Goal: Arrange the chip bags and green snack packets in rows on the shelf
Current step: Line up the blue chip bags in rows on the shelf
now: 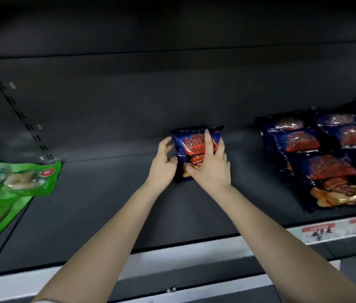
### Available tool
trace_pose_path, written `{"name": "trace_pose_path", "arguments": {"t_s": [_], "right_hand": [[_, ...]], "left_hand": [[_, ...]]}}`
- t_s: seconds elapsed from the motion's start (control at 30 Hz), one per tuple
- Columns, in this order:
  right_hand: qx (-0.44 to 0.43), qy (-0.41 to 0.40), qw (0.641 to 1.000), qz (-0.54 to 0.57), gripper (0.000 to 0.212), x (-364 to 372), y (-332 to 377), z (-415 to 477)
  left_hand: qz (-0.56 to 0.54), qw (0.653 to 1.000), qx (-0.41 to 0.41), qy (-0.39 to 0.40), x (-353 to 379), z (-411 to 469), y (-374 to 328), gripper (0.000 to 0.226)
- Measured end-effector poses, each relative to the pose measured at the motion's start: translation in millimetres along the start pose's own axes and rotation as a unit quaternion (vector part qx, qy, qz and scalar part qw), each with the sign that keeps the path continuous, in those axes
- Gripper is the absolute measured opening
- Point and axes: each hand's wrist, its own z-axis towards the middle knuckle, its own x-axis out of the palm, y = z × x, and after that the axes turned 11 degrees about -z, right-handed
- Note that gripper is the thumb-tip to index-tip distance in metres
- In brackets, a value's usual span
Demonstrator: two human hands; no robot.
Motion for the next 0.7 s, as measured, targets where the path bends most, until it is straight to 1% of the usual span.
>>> {"name": "trace_pose_path", "arguments": {"t_s": [0.23,0.4,0.47,0.5,0.57,0.6,0.63,0.7], "right_hand": [[0.038,-0.028,0.999,0.025,0.101,-18.1,-44.5,5.4],[0.061,-0.064,0.996,0.006,0.095,-30.6,-74.2,9.3],[0.064,-0.073,0.995,0.02,0.092,-31.7,-81.4,12.3],[0.064,-0.074,0.995,0.028,0.091,-31.2,-84.2,14.7],[0.063,-0.07,0.995,0.042,0.091,-28.5,-88.1,21.2],[0.063,-0.065,0.995,0.05,0.09,-26.7,-89.7,25.0],[0.067,-0.059,0.994,0.059,0.09,-24.6,-90.9,29.0],[0.077,-0.052,0.993,0.075,0.089,-21.1,-94.0,34.6]], "left_hand": [[0.003,0.998,-0.002,0.059,46.3,12.4,-4.5,0.06],[0.053,0.994,0.019,0.098,81.2,13.6,-5.6,0.06],[0.11,0.988,0.026,0.103,89.0,10.6,0.1,0.059],[0.164,0.98,0.035,0.106,91.7,9.0,5.4,0.057],[0.3,0.944,0.065,0.12,94.6,4.7,16.7,0.052],[0.35,0.925,0.078,0.126,94.9,4.1,21.2,0.05],[0.376,0.914,0.086,0.127,95.0,4.4,23.5,0.048],[0.392,0.907,0.091,0.121,95.5,6.5,25.7,0.046]]}}
